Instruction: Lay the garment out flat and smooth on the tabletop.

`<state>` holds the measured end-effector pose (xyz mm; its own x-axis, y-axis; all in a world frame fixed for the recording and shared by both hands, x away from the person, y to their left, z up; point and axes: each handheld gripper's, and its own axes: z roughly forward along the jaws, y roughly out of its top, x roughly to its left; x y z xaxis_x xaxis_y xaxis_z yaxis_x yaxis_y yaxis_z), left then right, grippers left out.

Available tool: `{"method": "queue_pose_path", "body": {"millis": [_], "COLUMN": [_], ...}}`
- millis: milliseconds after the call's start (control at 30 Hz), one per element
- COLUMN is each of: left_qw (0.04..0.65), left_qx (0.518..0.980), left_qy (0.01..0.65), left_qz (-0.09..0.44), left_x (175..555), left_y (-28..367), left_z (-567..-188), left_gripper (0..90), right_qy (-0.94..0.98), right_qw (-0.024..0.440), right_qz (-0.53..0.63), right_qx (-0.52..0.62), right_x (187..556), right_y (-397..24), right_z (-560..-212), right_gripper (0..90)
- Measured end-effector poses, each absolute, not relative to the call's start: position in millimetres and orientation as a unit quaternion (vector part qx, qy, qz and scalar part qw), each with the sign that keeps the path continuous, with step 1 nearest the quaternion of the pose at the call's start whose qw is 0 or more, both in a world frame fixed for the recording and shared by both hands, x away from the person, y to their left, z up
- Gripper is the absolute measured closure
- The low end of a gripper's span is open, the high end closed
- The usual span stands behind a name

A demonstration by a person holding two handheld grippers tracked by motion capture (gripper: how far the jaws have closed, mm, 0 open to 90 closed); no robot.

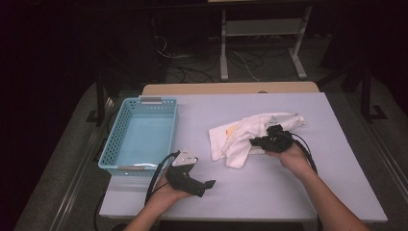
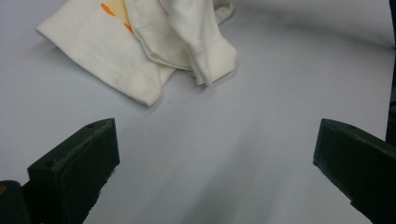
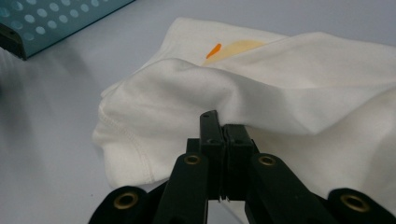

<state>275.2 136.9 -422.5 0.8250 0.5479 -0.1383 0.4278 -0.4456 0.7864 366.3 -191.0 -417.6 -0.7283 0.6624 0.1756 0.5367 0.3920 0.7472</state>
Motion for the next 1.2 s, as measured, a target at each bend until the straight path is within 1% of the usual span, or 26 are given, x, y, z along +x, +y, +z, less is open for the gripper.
{"method": "queue_pose_path", "body": {"millis": [333, 1200], "left_qw": [0.443, 0.442], "left_qx": [0.846, 0.846], "left_qy": [0.288, 0.29], "left_qz": [0.064, 0.069], "left_x": [275.3, 275.3], "left_y": [136.7, 137.4], "left_z": [-422.9, -422.4], "left_gripper": [0.0, 0.0], "right_qy": [0.822, 0.814], "right_qw": [0.075, 0.095], "right_qz": [0.418, 0.404], "right_qx": [0.38, 0.407], "right_x": [359.8, 338.8], "right_y": [-207.5, -249.2], "right_z": [-417.5, -416.4], "right_gripper": [86.6, 86.6]}}
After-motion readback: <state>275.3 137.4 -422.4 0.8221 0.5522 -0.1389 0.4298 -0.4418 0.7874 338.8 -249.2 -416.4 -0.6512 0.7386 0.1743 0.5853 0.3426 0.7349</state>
